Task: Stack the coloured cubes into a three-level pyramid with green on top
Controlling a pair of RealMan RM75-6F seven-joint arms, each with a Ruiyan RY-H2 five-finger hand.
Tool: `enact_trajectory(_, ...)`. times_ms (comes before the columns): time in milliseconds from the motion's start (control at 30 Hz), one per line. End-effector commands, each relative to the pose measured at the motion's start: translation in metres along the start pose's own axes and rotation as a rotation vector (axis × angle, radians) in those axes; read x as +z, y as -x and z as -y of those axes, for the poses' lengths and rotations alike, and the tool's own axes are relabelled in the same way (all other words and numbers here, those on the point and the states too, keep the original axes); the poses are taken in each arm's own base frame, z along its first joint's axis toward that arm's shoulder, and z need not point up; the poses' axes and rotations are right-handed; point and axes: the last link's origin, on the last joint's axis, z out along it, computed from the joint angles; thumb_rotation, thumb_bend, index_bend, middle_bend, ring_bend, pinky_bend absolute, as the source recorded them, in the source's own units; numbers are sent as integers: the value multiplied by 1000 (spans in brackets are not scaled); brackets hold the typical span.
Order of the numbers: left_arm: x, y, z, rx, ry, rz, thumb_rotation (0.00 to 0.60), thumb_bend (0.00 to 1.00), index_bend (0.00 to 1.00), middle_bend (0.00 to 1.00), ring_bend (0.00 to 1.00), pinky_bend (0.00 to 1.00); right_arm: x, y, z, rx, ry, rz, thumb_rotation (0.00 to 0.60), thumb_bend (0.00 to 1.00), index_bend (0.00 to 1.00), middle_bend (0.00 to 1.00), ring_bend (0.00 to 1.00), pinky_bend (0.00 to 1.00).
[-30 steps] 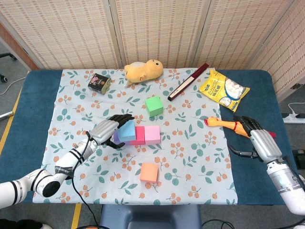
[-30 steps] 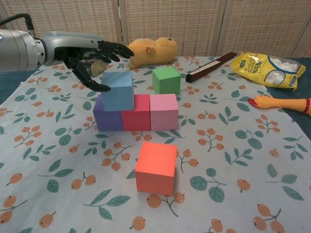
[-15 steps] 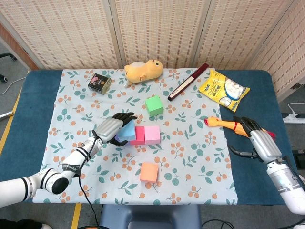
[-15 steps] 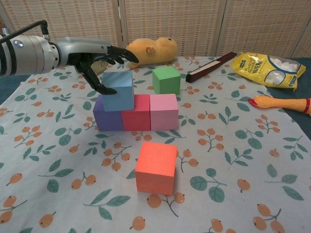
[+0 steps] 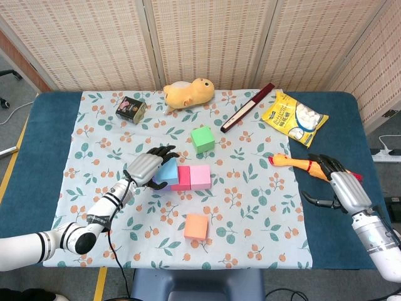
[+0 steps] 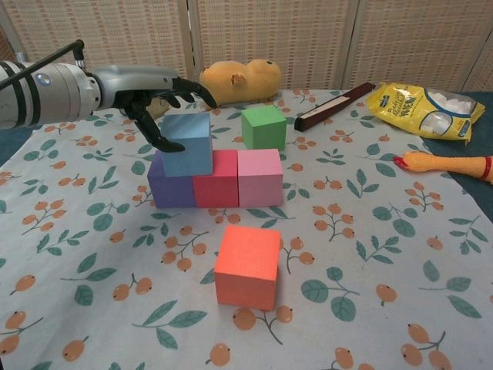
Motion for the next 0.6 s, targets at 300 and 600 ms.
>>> enact_trajectory(300,0,2,-1,1,-11,-13,600,301,163,20,84,140,0,-1,-1,0,0,-2,303,222,0,120,0,62)
enact_trajectory(600,-2,3,0,30,-13,-9,600,302,154,1,38,121,-1,-1,-2,3,-2,-4,303,223,0,121,0,61)
